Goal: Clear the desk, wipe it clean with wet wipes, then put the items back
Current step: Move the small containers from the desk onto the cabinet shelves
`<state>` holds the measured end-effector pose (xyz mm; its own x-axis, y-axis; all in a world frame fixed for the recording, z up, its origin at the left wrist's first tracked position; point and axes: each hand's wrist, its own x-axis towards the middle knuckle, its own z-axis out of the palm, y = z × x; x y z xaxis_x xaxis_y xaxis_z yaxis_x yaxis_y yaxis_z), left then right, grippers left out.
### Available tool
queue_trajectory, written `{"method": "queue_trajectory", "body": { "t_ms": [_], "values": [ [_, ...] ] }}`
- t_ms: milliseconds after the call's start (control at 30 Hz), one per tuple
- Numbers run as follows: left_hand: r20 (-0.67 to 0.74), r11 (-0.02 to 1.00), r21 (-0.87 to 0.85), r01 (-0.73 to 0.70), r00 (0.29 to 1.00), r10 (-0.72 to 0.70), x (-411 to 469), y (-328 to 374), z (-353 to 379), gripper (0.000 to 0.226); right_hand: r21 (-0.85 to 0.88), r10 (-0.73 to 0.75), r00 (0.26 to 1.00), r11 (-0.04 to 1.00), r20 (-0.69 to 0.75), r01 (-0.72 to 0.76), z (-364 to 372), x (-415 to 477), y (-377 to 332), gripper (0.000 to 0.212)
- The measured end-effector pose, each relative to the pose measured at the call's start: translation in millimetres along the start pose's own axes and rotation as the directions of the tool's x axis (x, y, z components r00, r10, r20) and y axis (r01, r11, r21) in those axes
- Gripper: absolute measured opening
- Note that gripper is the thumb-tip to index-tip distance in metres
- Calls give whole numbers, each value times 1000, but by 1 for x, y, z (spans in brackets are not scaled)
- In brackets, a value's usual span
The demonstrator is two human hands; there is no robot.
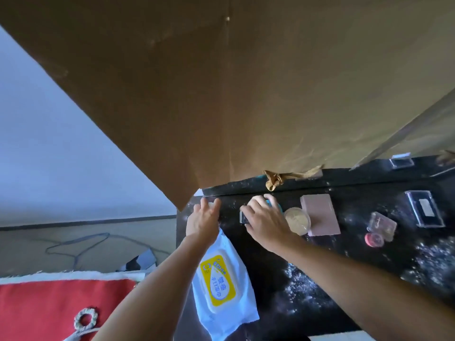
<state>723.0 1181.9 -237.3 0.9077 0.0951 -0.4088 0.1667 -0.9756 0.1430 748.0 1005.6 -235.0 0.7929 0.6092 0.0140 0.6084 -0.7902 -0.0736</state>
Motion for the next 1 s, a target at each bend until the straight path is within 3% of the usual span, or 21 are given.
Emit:
{"method": "queue_trajectory", "body": {
  "t_ms": [100, 200, 400, 700, 833, 1000],
  "values": [
    [-15, 997, 26, -67, 998, 67, -7, 1, -9, 58, 40, 56, 998, 998, -26, -55, -18, -17, 0, 19],
    [-97, 986, 32, -164, 981, 166, -15, 14, -25, 50, 66, 138, 990, 988, 23, -139, -34, -42, 12, 32],
    [-130, 938, 84, -337, 929, 346, -42, 78, -43, 49, 186, 325, 943, 925, 66, -332, -67, -107, 51, 41],
    [-130, 836, 147, -529, 828, 546, -99, 234, -50, 49, 131, 542, 838, 837, -60, -531, -106, -262, 136, 47],
    [-159, 782, 154, -604, 766, 623, -138, 321, -32, 49, 111, 613, 789, 788, -48, -605, -120, -352, 182, 45],
    [-139, 702, 158, -694, 688, 712, -182, 421, -11, 51, 180, 761, 647, 644, -48, -744, -140, -454, 235, 44]
  ]
}}
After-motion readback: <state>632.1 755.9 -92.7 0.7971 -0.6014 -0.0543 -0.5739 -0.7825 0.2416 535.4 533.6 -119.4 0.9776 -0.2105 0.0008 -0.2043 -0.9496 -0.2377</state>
